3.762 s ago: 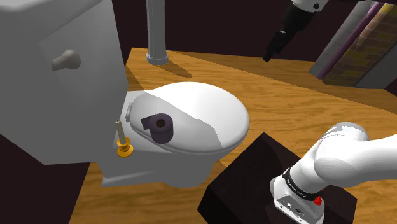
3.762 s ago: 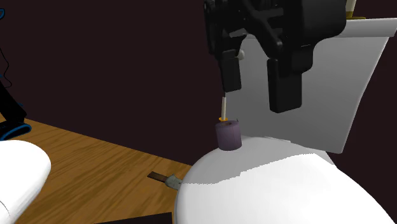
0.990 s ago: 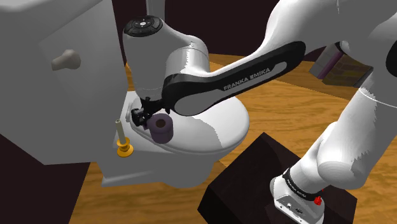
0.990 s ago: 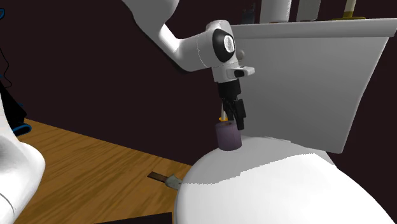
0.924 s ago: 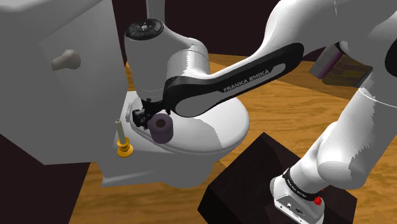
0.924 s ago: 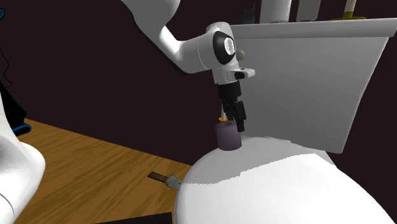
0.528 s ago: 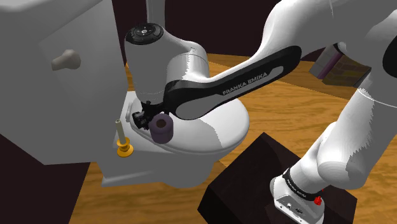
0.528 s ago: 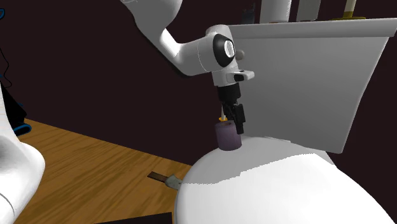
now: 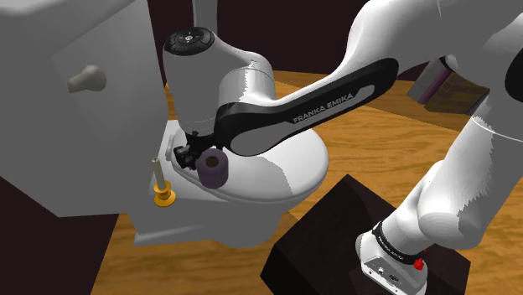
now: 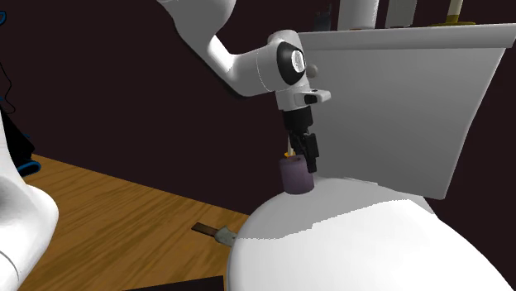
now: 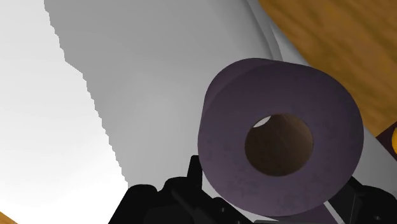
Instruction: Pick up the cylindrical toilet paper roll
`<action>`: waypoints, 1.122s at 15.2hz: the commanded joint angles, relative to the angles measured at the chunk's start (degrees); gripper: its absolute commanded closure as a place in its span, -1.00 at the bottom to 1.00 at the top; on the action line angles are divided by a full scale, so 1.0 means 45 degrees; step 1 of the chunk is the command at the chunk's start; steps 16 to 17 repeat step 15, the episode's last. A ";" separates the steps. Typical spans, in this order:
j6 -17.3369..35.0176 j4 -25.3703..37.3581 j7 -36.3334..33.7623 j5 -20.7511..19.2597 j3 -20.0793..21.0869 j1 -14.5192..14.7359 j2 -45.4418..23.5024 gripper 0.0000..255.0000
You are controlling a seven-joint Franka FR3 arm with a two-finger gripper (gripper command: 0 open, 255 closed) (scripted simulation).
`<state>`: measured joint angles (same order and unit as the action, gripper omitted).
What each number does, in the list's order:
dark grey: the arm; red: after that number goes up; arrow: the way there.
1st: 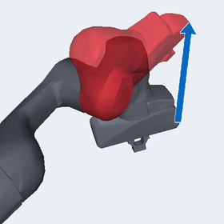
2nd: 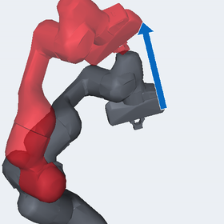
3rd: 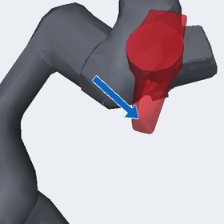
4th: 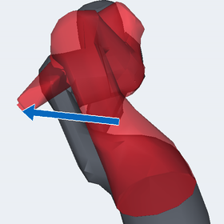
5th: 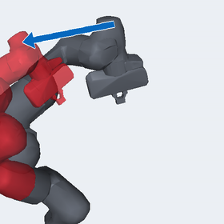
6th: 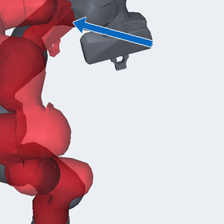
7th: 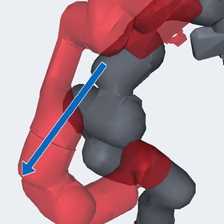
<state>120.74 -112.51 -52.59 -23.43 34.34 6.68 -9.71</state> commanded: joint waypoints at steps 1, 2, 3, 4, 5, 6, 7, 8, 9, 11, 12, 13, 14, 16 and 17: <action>-0.0250 0.0152 0.0159 0.0156 0.0030 -0.0027 0.0147 1.00; -0.0386 0.0243 0.0237 0.0234 0.0045 -0.0038 0.0220 1.00; -0.0524 0.0337 0.0313 0.0308 0.0059 -0.0047 0.0291 1.00; -0.0662 0.0433 0.0388 0.0380 0.0072 -0.0056 0.0359 1.00; -0.0802 0.0533 0.0461 0.0449 0.0084 -0.0064 0.0424 1.00; -0.0944 0.0636 0.0533 0.0515 0.0095 -0.0071 0.0486 1.00; -0.1086 0.0742 0.0602 0.0578 0.0105 -0.0077 0.0546 1.00; -0.1230 0.0852 0.0670 0.0639 0.0114 -0.0083 0.0602 1.00; -0.1375 0.0964 0.0737 0.0697 0.0122 -0.0087 0.0656 1.00; -0.1668 0.1198 0.0864 0.0804 0.0138 -0.0095 0.0754 1.00; -0.1816 0.1320 0.0926 0.0854 0.0144 -0.0097 0.0799 1.00; -0.1965 0.1445 0.0985 0.0900 0.0151 -0.0099 0.0840 1.00; -0.1988 0.1464 0.0994 0.0907 0.0152 -0.0099 0.0846 1.00; -0.1987 0.1463 0.0994 0.0907 0.0152 -0.0099 0.0847 1.00; -0.1987 0.1463 0.0994 0.0907 0.0152 -0.0099 0.0847 1.00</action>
